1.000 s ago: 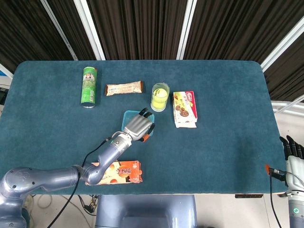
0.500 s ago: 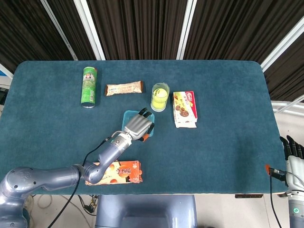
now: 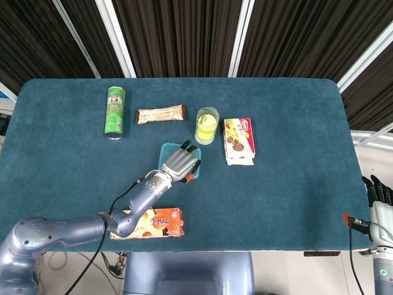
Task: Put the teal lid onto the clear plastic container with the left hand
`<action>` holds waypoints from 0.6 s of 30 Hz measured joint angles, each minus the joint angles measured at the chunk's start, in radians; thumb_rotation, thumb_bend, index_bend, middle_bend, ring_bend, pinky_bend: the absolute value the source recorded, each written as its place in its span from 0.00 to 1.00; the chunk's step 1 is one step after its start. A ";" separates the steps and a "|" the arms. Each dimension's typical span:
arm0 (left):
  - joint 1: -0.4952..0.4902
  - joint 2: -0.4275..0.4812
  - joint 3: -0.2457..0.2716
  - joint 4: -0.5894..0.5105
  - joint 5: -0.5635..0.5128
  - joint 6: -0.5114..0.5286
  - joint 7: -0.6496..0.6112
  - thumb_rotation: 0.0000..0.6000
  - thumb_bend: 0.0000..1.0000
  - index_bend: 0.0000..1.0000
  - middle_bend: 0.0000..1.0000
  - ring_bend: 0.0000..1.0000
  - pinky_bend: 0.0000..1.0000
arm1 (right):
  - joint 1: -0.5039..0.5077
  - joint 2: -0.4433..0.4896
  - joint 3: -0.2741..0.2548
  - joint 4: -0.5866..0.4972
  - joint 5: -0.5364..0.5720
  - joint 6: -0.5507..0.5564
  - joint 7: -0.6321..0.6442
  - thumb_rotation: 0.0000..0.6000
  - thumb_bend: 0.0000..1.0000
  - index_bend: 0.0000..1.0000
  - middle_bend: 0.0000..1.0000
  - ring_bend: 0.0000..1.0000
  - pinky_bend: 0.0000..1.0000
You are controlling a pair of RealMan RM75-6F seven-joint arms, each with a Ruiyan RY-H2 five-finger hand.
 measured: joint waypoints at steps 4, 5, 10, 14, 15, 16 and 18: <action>0.001 -0.008 0.003 0.011 0.012 0.000 -0.004 1.00 0.44 0.66 0.62 0.11 0.00 | 0.000 0.001 0.000 -0.001 0.001 -0.001 0.001 1.00 0.29 0.10 0.00 0.00 0.00; 0.001 -0.009 0.003 0.014 0.013 0.000 -0.004 1.00 0.44 0.66 0.62 0.11 0.00 | 0.000 0.001 0.000 -0.001 0.001 -0.001 0.001 1.00 0.29 0.10 0.00 0.00 0.00; 0.004 -0.016 0.006 0.027 0.018 -0.005 -0.006 1.00 0.44 0.66 0.62 0.11 0.00 | 0.000 0.001 0.001 -0.002 0.003 -0.002 0.002 1.00 0.29 0.10 0.00 0.00 0.00; 0.007 -0.018 0.010 0.033 0.023 -0.005 -0.002 1.00 0.44 0.66 0.62 0.11 0.00 | 0.000 0.001 0.001 -0.002 0.002 -0.001 0.003 1.00 0.29 0.10 0.00 0.00 0.00; 0.008 -0.019 0.011 0.035 0.024 -0.004 -0.001 1.00 0.44 0.66 0.62 0.11 0.00 | 0.000 0.001 0.001 -0.002 0.003 -0.001 0.004 1.00 0.29 0.10 0.00 0.00 0.00; 0.009 -0.019 0.012 0.036 0.025 -0.004 0.000 1.00 0.44 0.66 0.62 0.11 0.00 | 0.000 0.001 0.002 -0.002 0.003 -0.001 0.003 1.00 0.29 0.10 0.00 0.00 0.00; 0.010 -0.021 0.015 0.040 0.028 -0.004 0.004 1.00 0.44 0.66 0.62 0.11 0.00 | 0.000 0.001 0.002 -0.002 0.002 0.000 0.002 1.00 0.29 0.10 0.00 0.00 0.00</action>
